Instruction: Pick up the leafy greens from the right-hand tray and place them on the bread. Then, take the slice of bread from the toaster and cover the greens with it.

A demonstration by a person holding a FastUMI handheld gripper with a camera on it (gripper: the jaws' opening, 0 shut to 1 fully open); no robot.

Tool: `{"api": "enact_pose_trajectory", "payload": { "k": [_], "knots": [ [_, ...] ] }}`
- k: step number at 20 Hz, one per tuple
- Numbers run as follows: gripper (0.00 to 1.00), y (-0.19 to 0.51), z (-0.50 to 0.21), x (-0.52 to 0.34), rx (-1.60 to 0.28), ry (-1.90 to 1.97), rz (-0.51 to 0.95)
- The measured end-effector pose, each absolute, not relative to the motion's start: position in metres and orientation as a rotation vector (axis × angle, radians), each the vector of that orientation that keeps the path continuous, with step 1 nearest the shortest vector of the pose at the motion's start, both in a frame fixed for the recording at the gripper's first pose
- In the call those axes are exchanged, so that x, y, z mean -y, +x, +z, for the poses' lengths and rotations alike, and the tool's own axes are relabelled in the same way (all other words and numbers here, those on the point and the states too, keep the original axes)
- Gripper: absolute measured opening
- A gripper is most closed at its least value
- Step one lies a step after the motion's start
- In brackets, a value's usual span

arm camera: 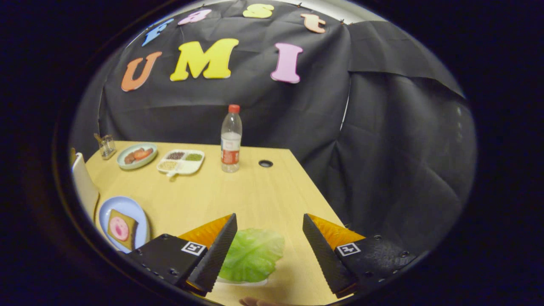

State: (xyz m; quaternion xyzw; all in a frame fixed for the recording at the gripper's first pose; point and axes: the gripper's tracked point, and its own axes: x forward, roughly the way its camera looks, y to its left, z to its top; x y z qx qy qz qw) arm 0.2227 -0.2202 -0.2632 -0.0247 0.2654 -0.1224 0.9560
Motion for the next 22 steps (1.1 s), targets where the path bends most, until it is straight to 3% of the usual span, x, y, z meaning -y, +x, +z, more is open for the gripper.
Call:
{"api": "enact_pose_trajectory", "payload": {
  "k": [5, 11, 19, 21, 22],
  "knots": [
    [0.96, 0.225, -0.313, 0.242, -0.676, 0.0, -0.259],
    [0.92, 0.227, -0.344, 0.227, -0.752, 0.051, -0.154],
    [0.19, 0.224, -0.333, 0.215, -0.743, 0.036, -0.111],
    [0.04, 0.222, -0.32, 0.211, -0.719, 0.038, -0.105],
    [0.04, 0.22, -0.311, 0.208, -0.705, 0.035, -0.098]
  ]
}}
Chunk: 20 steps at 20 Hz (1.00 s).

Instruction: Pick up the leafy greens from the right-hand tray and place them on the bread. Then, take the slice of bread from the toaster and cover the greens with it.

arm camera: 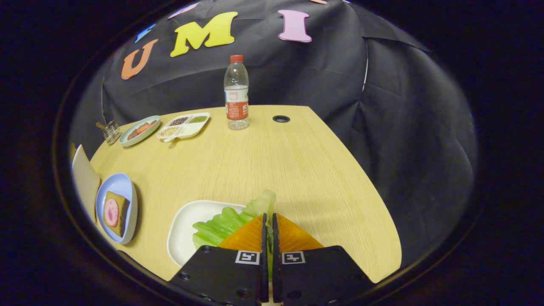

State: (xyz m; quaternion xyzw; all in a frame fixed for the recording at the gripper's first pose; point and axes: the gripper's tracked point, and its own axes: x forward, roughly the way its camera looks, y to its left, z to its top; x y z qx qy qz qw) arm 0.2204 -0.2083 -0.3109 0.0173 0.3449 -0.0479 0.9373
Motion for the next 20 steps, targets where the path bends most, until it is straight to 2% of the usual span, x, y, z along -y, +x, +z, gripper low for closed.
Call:
{"api": "enact_pose_trajectory", "payload": {
  "k": [1, 2, 11, 15, 20],
  "knots": [
    [0.04, 0.218, -0.3, 0.207, -0.68, 0.037, -0.1],
    [0.0, 0.217, -0.291, 0.204, -0.668, 0.039, -0.095],
    [0.0, 0.186, -0.211, 0.176, -0.544, -0.03, -0.126],
    [0.0, 0.175, -0.177, 0.145, -0.473, -0.076, -0.124],
    [0.0, 0.169, -0.163, 0.083, -0.431, -0.114, -0.055]
  ]
}}
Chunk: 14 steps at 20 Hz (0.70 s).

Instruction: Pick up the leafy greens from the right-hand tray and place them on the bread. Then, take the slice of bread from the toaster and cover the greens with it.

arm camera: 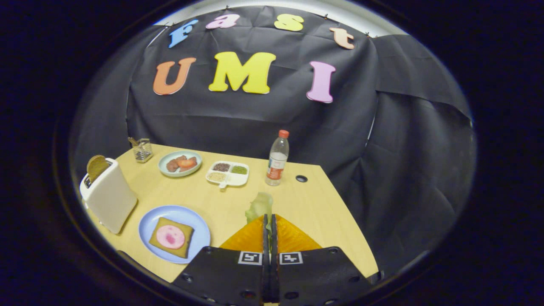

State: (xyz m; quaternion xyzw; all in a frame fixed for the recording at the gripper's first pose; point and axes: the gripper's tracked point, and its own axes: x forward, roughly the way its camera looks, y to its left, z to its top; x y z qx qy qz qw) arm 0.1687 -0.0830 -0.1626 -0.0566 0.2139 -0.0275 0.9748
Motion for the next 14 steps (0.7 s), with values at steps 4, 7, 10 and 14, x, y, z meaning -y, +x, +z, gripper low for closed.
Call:
{"api": "enact_pose_trajectory", "payload": {
  "k": [4, 7, 10, 14],
  "knots": [
    [0.0, 0.162, -0.167, 0.022, -0.43, -0.108, 0.027],
    [0.0, 0.157, -0.172, -0.026, -0.422, -0.109, 0.099],
    [0.0, 0.149, -0.179, -0.078, -0.435, -0.077, 0.199],
    [0.0, 0.136, -0.197, -0.149, -0.494, 0.029, 0.371]
  ]
}}
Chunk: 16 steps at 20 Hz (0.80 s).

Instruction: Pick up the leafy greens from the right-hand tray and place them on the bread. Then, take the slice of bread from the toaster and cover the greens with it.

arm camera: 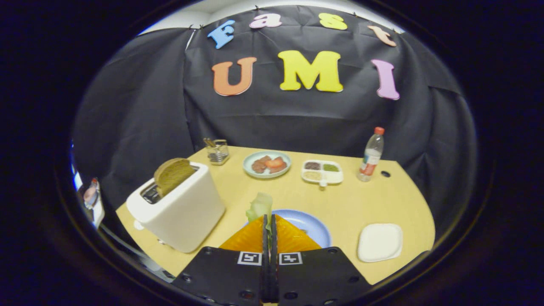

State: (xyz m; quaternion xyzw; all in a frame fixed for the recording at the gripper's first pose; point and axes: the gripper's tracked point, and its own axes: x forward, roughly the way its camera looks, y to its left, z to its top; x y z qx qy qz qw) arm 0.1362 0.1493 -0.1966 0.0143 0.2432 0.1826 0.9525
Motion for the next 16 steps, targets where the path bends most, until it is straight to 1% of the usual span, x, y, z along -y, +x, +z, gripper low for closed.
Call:
{"api": "enact_pose_trajectory", "payload": {
  "k": [3, 9, 16],
  "knots": [
    [0.0, 0.148, -0.221, -0.166, -0.517, 0.011, 0.395],
    [0.0, 0.191, -0.27, -0.129, -0.571, -0.041, 0.266],
    [0.0, 0.21, -0.3, -0.109, -0.634, -0.015, 0.226]
  ]
}}
